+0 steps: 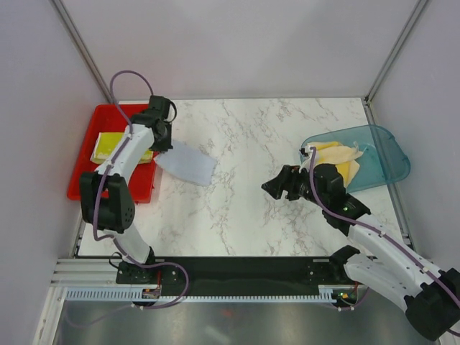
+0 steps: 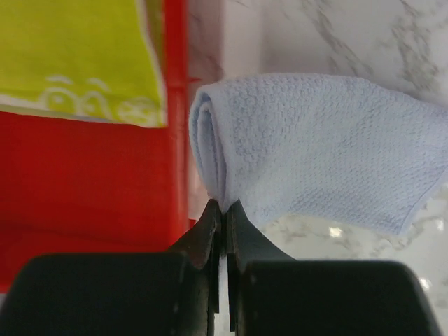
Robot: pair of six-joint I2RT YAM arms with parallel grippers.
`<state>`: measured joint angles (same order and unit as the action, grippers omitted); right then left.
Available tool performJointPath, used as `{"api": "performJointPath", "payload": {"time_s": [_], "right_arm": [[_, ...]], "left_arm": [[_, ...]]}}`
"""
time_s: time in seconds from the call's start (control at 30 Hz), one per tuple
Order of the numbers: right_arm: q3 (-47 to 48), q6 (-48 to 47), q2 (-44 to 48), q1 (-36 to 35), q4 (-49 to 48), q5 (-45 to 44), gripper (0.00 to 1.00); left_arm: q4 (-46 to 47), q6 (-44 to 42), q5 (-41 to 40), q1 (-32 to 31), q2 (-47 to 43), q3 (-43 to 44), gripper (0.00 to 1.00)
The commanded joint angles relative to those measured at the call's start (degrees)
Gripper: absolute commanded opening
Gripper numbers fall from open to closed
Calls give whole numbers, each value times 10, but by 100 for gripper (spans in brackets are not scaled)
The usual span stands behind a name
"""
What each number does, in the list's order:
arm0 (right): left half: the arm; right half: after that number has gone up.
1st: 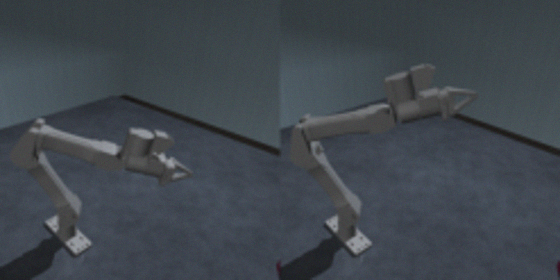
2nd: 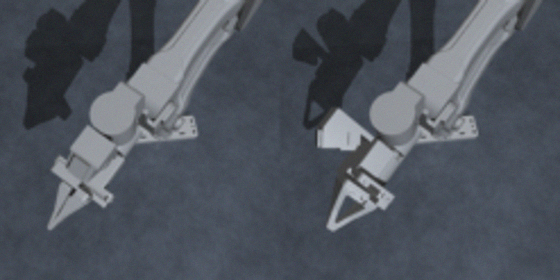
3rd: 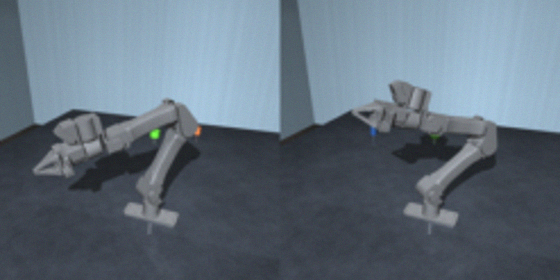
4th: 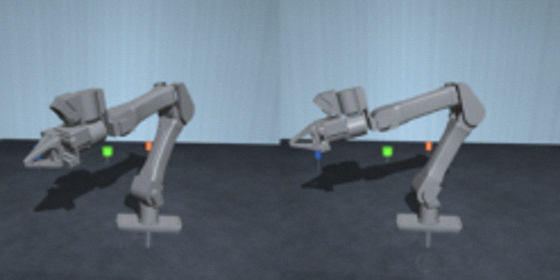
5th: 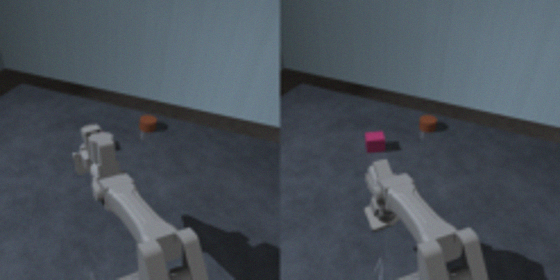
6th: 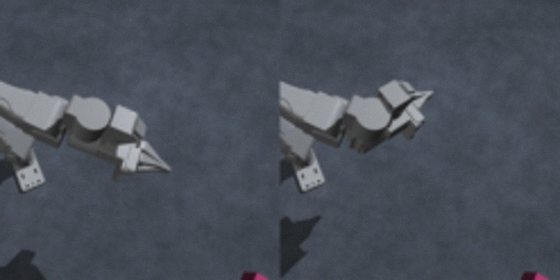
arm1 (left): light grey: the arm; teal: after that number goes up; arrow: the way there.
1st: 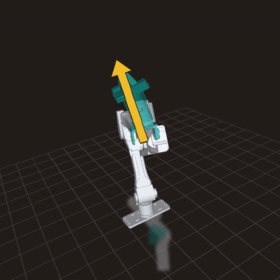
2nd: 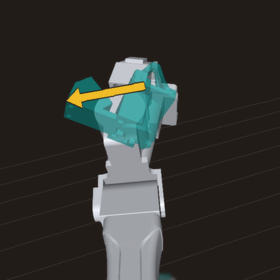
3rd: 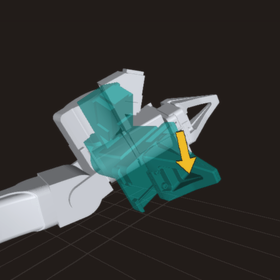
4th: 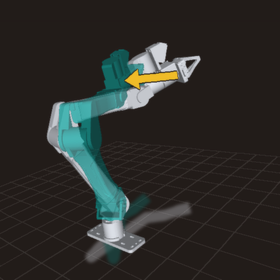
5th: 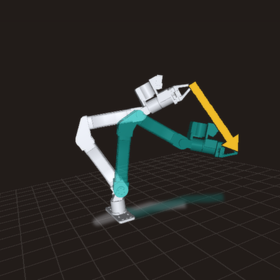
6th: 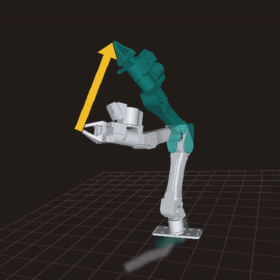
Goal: Fold and stack the towels
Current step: Neatly place the folded towel into the bin
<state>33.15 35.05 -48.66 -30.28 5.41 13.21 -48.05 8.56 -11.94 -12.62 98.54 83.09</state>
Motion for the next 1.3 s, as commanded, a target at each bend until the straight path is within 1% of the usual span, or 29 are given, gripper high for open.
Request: {"api": "performJointPath", "payload": {"time_s": [0.0, 0.03, 0.07, 0.1, 0.23, 0.27, 0.33, 0.43, 0.53, 0.57, 0.63, 0.77, 1.1, 1.2, 1.27], "right_arm": [[16, -18, -20, -3, -14, 1, 82], [18, -23, -34, -3, -15, 4, 82], [21, -30, -41, -3, -15, 5, 82], [27, -34, -58, -3, -16, 6, 82], [30, -38, -100, -3, -43, 13, 82], [29, -36, -108, -3, -49, 18, 82], [31, -31, -135, -3, -72, 33, 82], [35, -40, -160, -4, -79, 38, 82], [40, -52, -174, -2, -80, 32, 82], [45, -56, -177, -2, -81, 29, 82], [51, -64, -189, -2, -81, 26, 82], [64, -74, -196, -1, -78, 30, 82], [57, -76, -192, -3, -76, 28, 82], [60, -79, -193, -2, -73, 30, 82], [58, -81, -193, -2, -73, 29, 82]], "left_arm": [[-17, -84, -88, 45, 9, 62, 2], [-16, -85, -114, 55, 17, 80, 2], [-16, -113, -120, 72, 24, 90, 2], [-16, -118, -127, 83, 42, 100, 2], [-5, -148, -141, 123, 81, 157, 2], [3, -155, -140, 124, 91, 167, 2], [19, -173, -134, 151, 115, 190, 2], [35, -192, -142, 166, 141, 207, 2], [54, -202, -143, 175, 145, 191, 2], [79, -204, -150, 178, 139, 178, 2], [98, -208, -155, 186, 132, 157, 2], [104, -222, -188, 194, 137, 173, 2], [111, -215, -191, 234, 149, 177, 2], [120, -214, -190, 247, 162, 180, 2], [142, -217, -193, 254, 182, 179, 2]]}}
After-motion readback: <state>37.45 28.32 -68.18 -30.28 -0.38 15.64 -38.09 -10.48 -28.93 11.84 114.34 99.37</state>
